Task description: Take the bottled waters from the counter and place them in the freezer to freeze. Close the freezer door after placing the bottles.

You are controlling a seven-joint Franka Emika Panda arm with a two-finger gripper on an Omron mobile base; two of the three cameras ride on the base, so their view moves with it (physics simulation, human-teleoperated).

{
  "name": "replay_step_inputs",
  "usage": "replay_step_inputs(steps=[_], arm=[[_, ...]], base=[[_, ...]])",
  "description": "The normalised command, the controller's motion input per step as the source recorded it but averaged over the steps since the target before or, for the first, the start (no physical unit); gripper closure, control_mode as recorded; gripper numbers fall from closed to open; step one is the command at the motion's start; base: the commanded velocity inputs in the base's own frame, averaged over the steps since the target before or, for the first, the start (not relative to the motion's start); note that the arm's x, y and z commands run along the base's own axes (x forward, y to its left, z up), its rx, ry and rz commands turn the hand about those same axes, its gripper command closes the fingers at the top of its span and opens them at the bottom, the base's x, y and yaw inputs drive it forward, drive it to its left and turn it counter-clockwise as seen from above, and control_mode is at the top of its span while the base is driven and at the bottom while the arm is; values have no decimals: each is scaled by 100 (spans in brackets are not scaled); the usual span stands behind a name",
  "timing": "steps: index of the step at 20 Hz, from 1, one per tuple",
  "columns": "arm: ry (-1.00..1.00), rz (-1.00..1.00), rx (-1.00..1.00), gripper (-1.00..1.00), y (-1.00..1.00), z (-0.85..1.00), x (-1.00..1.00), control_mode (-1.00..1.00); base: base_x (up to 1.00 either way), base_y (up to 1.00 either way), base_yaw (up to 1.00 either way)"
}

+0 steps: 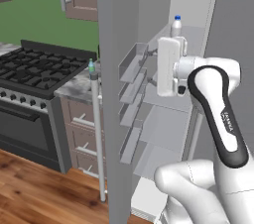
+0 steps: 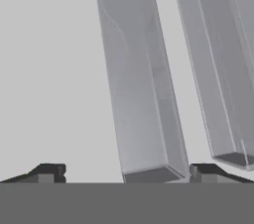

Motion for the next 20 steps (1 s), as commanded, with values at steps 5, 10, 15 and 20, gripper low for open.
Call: replay_step_inputs(steps=[5, 10, 15, 20], arm=[[0, 0, -1, -100, 44, 0, 17, -100], [1, 0, 0, -100, 25, 0, 26, -100], [0, 0, 0, -100, 19, 0, 25, -100], [0, 0, 0, -100, 22, 0, 17, -100]], base=[[0, 0, 0], [0, 0, 0], [0, 0, 0], [0, 0, 0]])
